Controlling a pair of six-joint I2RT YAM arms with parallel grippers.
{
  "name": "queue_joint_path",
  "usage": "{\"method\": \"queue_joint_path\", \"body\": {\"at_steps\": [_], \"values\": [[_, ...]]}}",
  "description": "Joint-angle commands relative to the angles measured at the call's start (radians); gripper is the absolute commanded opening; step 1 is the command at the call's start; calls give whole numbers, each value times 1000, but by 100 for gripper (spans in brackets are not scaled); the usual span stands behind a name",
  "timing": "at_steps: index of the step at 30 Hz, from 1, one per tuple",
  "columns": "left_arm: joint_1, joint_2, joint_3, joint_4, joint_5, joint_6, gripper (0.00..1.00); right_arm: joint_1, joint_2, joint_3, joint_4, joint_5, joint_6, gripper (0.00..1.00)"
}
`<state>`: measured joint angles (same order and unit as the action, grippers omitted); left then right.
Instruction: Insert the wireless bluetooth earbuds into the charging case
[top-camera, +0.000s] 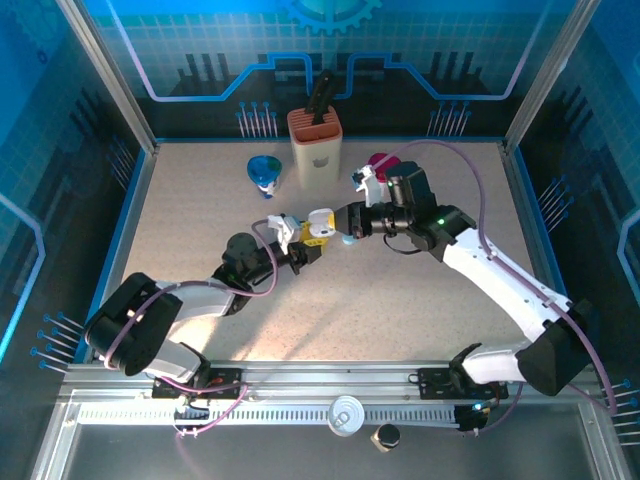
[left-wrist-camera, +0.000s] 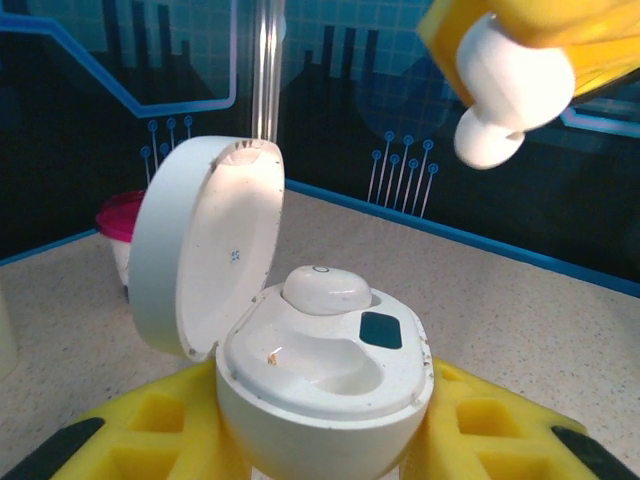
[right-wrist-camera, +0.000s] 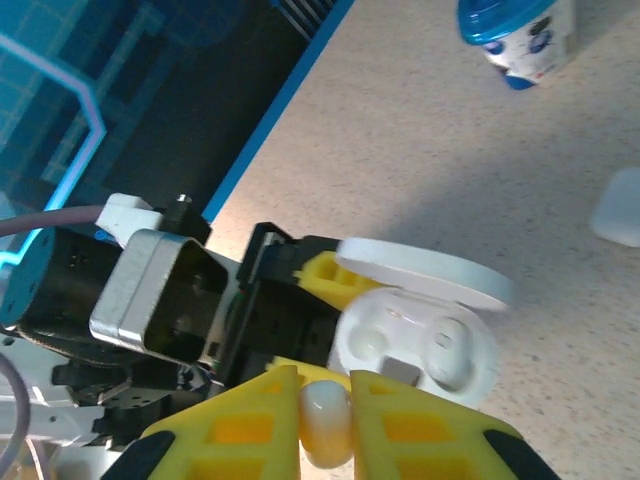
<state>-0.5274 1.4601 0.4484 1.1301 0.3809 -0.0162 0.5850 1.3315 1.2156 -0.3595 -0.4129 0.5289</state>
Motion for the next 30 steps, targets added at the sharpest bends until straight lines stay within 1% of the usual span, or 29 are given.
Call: {"method": "queue_joint_path", "body": {"at_steps": [1,7,14,23,30], "values": [[-27,14,46,50,-13,37,31,31,42,33,59,-43,34,16],[-52,17,61,48,-23,45,31,42,75,37,60,-5,31,16],[-57,15,56,56,-30,44,31,42,75,29,35,44,13,16],[-57,11,66,60,-87,17,31,42,77,-11,45,45,43,16],[-59,19,75,60,-88,16,31,44,100,-27,81,12,99,18]]}}
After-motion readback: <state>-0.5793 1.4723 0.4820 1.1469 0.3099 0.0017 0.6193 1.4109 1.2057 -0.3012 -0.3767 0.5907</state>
